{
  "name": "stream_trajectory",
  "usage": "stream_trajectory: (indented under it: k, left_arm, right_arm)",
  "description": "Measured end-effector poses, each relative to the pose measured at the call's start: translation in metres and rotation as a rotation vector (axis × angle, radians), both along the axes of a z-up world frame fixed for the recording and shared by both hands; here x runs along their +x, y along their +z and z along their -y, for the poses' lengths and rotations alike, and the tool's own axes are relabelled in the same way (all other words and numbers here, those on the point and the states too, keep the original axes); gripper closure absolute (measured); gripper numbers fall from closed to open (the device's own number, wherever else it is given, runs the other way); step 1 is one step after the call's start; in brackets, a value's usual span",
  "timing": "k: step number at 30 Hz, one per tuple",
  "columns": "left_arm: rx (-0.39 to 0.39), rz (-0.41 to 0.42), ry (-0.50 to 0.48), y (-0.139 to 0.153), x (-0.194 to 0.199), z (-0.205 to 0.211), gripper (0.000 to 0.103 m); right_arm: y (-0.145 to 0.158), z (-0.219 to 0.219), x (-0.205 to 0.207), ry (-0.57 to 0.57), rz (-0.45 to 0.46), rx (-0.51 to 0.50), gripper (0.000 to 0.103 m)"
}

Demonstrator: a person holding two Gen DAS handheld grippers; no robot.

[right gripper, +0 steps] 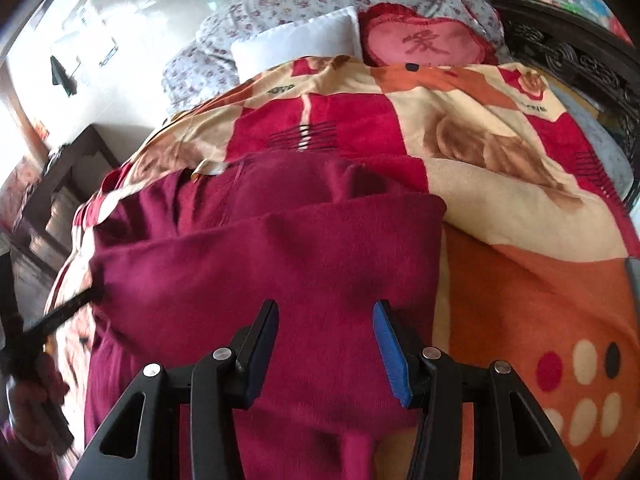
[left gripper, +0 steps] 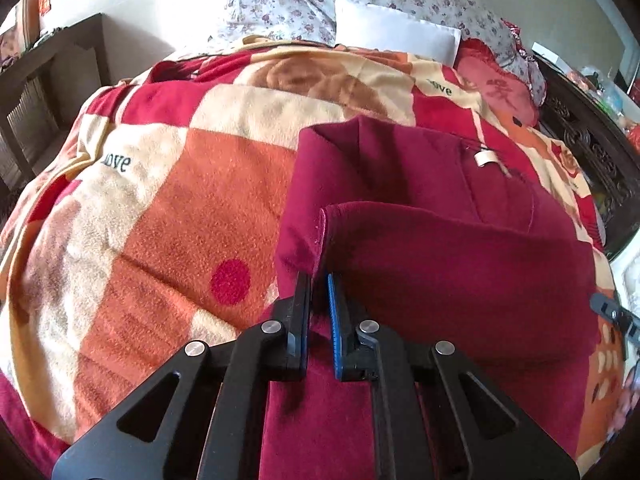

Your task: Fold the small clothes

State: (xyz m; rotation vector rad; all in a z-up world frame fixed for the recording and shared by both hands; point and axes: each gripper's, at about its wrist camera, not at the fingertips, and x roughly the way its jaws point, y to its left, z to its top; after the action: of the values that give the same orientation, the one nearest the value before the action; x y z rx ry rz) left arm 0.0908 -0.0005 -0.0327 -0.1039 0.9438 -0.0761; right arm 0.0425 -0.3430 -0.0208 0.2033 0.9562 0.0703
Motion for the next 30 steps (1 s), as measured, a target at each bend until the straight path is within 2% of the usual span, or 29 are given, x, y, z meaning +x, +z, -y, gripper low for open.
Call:
stream_trajectory:
  k: [3, 5, 7, 9, 12, 14, 16, 19, 21, 23, 25, 26, 28, 30]
  left_arm:
    - [0.02, 0.033, -0.005, 0.007, -0.006, 0.002, 0.089]
    - [0.019, 0.048, -0.01, 0.009, -0.006, 0.004, 0.07]
    - [0.03, 0.043, -0.002, 0.004, -0.002, 0.007, 0.057]
    - [0.044, 0.031, 0.005, -0.004, 0.004, 0.009, 0.057]
    - [0.062, -0.043, 0.003, -0.029, 0.016, 0.012, 0.056]
    - [0.046, -0.028, 0.012, -0.032, 0.015, 0.009, 0.052]
    - [0.038, -0.039, 0.008, -0.028, 0.013, 0.006, 0.052]
    - [0.041, -0.04, 0.0, -0.017, 0.002, -0.001, 0.052]
    - [0.039, -0.02, -0.005, -0.01, -0.011, -0.007, 0.052]
    - [0.033, -0.023, 0.002, -0.009, -0.023, -0.014, 0.052]
    - [0.01, -0.036, -0.005, -0.01, -0.035, -0.017, 0.052]
    - [0.01, -0.04, -0.008, -0.01, -0.042, -0.018, 0.052]
    - [0.022, -0.051, -0.017, -0.011, -0.057, -0.02, 0.052]
    - [0.021, -0.058, -0.023, -0.012, -0.071, -0.024, 0.052]
  right_arm:
    - [0.001, -0.003, -0.018, 0.013, 0.004, -0.032, 0.056]
    - [-0.004, -0.003, -0.026, 0.015, -0.011, -0.029, 0.056]
    - [-0.014, -0.003, -0.03, 0.016, -0.032, -0.039, 0.056]
    - [-0.027, -0.003, -0.03, 0.005, -0.052, -0.057, 0.056]
    - [-0.042, -0.003, -0.027, 0.002, -0.032, -0.079, 0.056]
    - [-0.041, -0.003, -0.027, -0.003, -0.03, -0.08, 0.056]
    - [-0.032, -0.001, -0.031, -0.009, -0.033, -0.07, 0.056]
    - [-0.019, 0.012, -0.047, -0.065, -0.029, 0.0, 0.056]
    - [-0.019, 0.022, -0.062, -0.091, -0.032, 0.107, 0.056]
    - [-0.028, 0.026, -0.071, -0.102, -0.052, 0.176, 0.056]
    - [-0.043, 0.02, -0.074, -0.096, -0.092, 0.19, 0.056]
    - [-0.05, 0.015, -0.075, -0.096, -0.101, 0.171, 0.057]
    - [-0.053, 0.011, -0.078, -0.099, -0.069, 0.154, 0.085]
    - [-0.046, 0.007, -0.081, -0.097, -0.051, 0.114, 0.095]
